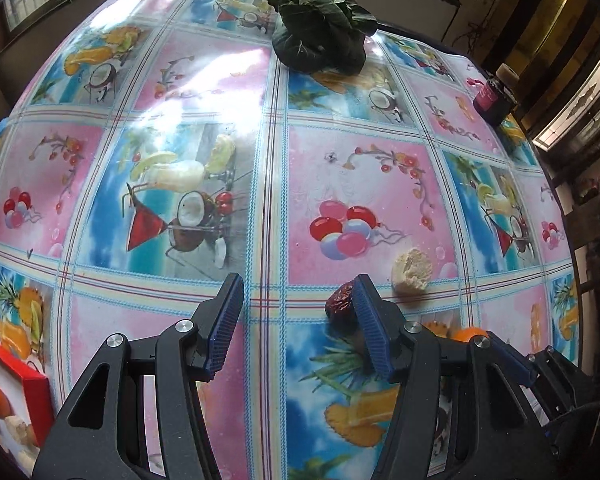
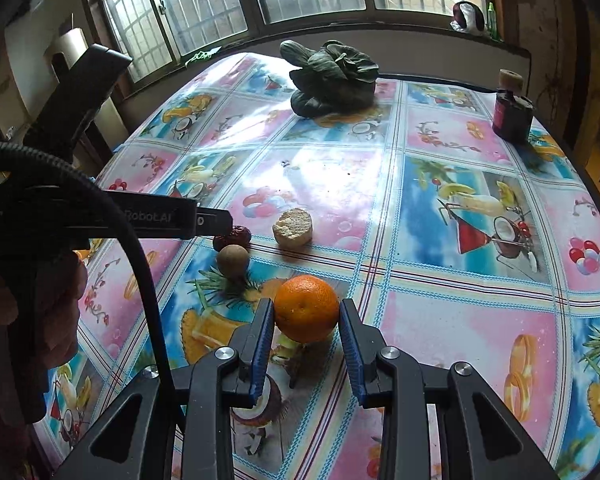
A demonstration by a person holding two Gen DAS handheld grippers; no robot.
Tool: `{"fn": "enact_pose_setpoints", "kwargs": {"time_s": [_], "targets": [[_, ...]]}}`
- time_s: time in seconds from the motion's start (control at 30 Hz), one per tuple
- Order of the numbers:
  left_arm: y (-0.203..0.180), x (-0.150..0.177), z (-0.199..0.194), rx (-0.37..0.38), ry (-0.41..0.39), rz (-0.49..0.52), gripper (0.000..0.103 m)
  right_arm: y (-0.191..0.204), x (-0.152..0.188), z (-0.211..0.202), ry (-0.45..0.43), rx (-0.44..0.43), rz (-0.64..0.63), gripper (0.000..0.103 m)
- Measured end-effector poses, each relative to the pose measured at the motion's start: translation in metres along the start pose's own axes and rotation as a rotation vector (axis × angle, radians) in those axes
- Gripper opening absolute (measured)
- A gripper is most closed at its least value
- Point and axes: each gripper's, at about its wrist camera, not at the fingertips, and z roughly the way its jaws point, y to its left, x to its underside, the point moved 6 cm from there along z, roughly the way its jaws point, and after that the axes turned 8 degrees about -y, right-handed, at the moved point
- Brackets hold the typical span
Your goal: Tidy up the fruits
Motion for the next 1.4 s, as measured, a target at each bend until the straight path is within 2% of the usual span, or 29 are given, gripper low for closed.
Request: {"fn": "enact_pose_setpoints", "kwargs": {"time_s": [0.17, 0.43, 0.5, 0.57, 0.63, 1.0, 1.13, 1.4], "targets": [[-0.009, 0.0, 0.002, 0.04, 0.016, 0.013, 0.057, -0.003, 0.0, 0.002, 0.005, -0.007, 0.008, 0.032], [-0.016, 0.006, 0.008, 0.037, 0.026, 0.057, 0.055, -0.002, 0.001, 0.001, 0.01, -0.007, 0.008, 0.032], [-0.017, 0.004, 0.01, 0.038, 0.021, 0.062, 0.049, -0.003, 0.001, 0.002, 0.012, -0.006, 0.008, 0.032], [-0.017, 0.002, 0.011, 0.023, 0.017, 0.075, 0.027, -0.002, 0.001, 0.002, 0.011, -0.01, 0.008, 0.032], [-0.017, 0.003, 0.012, 0.015, 0.015, 0.085, 0.016, -0.001, 0.001, 0.002, 0.012, -0.012, 0.005, 0.032], [-0.01, 0.011, -0.006, 0.033, 0.03, 0.069, 0.016, 0.001, 0.003, 0.003, 0.02, -0.015, 0.0, 0.032], [-0.01, 0.011, -0.014, 0.022, -0.001, 0.089, 0.039, 0.001, 0.003, 0.003, 0.021, -0.015, 0.0, 0.032], [-0.012, 0.02, -0.013, 0.019, 0.009, 0.175, 0.04, 0.001, 0.004, 0.002, 0.026, -0.019, 0.003, 0.032]]}}
